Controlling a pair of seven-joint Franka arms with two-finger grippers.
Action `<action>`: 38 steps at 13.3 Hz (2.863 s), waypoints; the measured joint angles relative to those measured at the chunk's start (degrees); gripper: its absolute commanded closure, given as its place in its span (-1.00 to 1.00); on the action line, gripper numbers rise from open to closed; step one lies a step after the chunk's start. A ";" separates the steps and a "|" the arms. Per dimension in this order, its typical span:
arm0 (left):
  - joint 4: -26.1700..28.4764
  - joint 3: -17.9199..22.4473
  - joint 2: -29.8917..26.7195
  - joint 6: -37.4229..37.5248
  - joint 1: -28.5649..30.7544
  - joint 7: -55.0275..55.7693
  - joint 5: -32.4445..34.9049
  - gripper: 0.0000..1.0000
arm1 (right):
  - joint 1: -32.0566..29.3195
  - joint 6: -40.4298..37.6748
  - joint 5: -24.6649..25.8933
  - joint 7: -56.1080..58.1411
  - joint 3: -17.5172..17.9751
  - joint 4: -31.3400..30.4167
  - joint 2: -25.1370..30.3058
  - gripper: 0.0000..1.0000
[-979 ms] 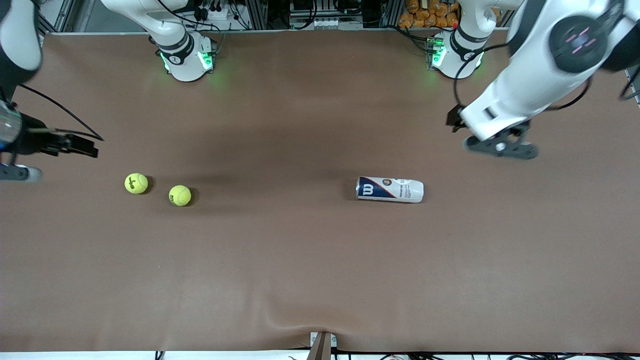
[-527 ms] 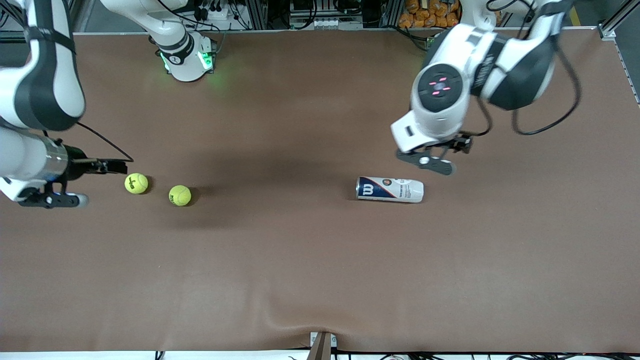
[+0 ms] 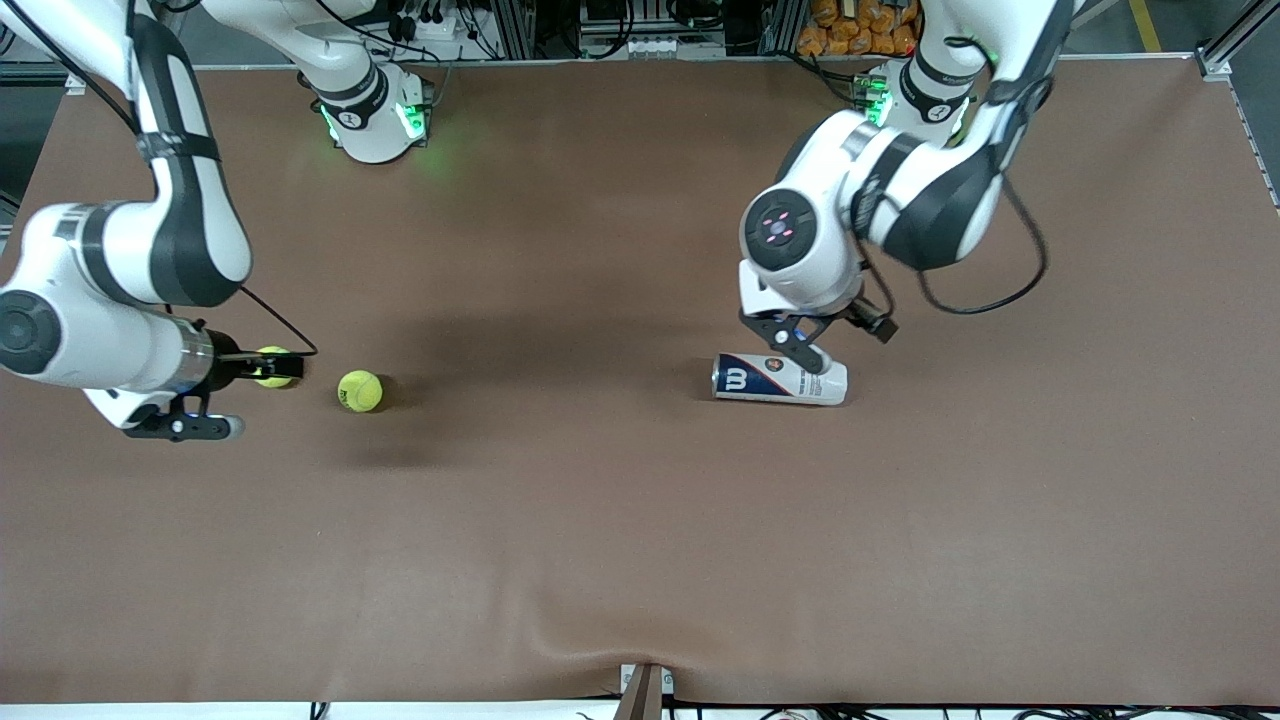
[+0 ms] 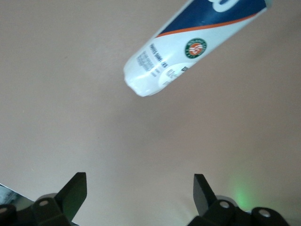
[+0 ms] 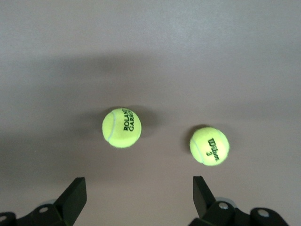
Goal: Insert tennis ball vertically with right arm
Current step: 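Reach the right gripper to the Roland Garros ball while the left gripper reaches the tube, then grasp the ball with the right gripper while the left gripper grasps the tube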
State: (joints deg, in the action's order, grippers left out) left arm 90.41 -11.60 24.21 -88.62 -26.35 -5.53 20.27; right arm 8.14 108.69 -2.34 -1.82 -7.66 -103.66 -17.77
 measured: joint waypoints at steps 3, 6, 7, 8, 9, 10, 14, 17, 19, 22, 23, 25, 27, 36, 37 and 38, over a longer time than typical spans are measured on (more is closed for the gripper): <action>0.03 -0.22 3.33 -2.07 -1.71 -4.56 3.08 -1.00 | 2.55 5.65 -0.34 -4.42 0.08 -2.92 -2.40 -1.00; 0.03 -0.09 5.49 -4.81 -1.36 -11.63 3.49 -1.00 | 3.61 8.38 -1.75 -6.91 0.09 -3.15 -5.85 -1.00; 0.04 -0.06 6.18 -5.10 -1.20 -13.28 3.52 -1.00 | 3.59 8.91 -2.19 -6.92 0.01 -3.17 -6.81 -1.00; 0.05 -0.06 6.92 -5.56 -1.12 -14.94 3.83 -1.00 | 3.58 9.67 -2.36 -6.95 -0.03 -3.22 -7.79 -1.00; 0.07 -0.07 7.68 -6.15 -1.12 -16.66 5.10 -1.00 | 3.56 10.26 -2.52 -6.98 -0.06 -3.26 -8.85 -1.00; 0.11 -0.07 8.42 -6.44 -1.11 -18.04 6.64 -1.00 | 3.55 10.56 -2.69 -6.99 -0.09 -3.29 -9.85 -1.00; 3.06 -0.06 9.67 -10.55 -0.61 -20.27 10.07 -1.00 | 3.53 11.91 -4.05 -7.49 -0.12 -3.33 -12.93 -1.00; 6.13 -0.06 9.67 -15.30 0.67 -22.56 10.90 -1.00 | 3.72 13.23 -5.42 -8.27 -0.03 -3.35 -14.53 -0.69; 7.26 -0.05 9.62 -16.91 1.16 -25.05 12.52 -1.00 | 3.99 13.30 -5.28 -8.33 0.00 -3.34 -14.73 0.24; 8.49 -0.09 9.61 -18.04 1.23 -27.30 15.71 -1.00 | 4.55 11.79 -1.77 -7.70 0.03 -2.80 -14.56 1.00; 8.77 -0.10 9.61 -18.76 1.22 -28.04 16.07 -1.00 | 4.69 9.93 0.88 -6.92 0.03 -2.17 -14.48 1.00; 9.12 -0.10 9.61 -19.57 1.22 -29.34 16.22 -1.00 | 4.56 2.89 3.03 -3.21 -0.29 1.56 -14.23 1.00; 9.56 -0.10 9.61 -20.73 1.22 -30.19 16.23 -1.00 | 2.93 -6.61 3.34 1.10 -0.92 8.38 -13.58 1.00; 12.06 -0.05 9.68 -25.22 2.73 -32.70 16.62 -1.00 | -7.43 -24.98 3.36 11.45 -1.28 28.24 -8.79 1.00; 12.28 -0.06 9.75 -25.31 2.80 -32.73 16.62 -1.00 | -7.44 -24.99 3.13 11.03 -1.27 28.57 -8.43 1.00; 12.43 -0.08 9.88 -25.32 2.77 -32.73 16.62 -1.00 | -7.46 -25.00 2.63 9.99 -1.27 28.89 -8.13 1.00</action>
State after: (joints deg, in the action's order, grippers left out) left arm 102.85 -11.67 34.09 -113.94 -23.58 -38.26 36.89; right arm 0.68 83.70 0.29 8.17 -8.93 -74.77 -25.90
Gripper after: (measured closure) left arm 0.000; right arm 0.344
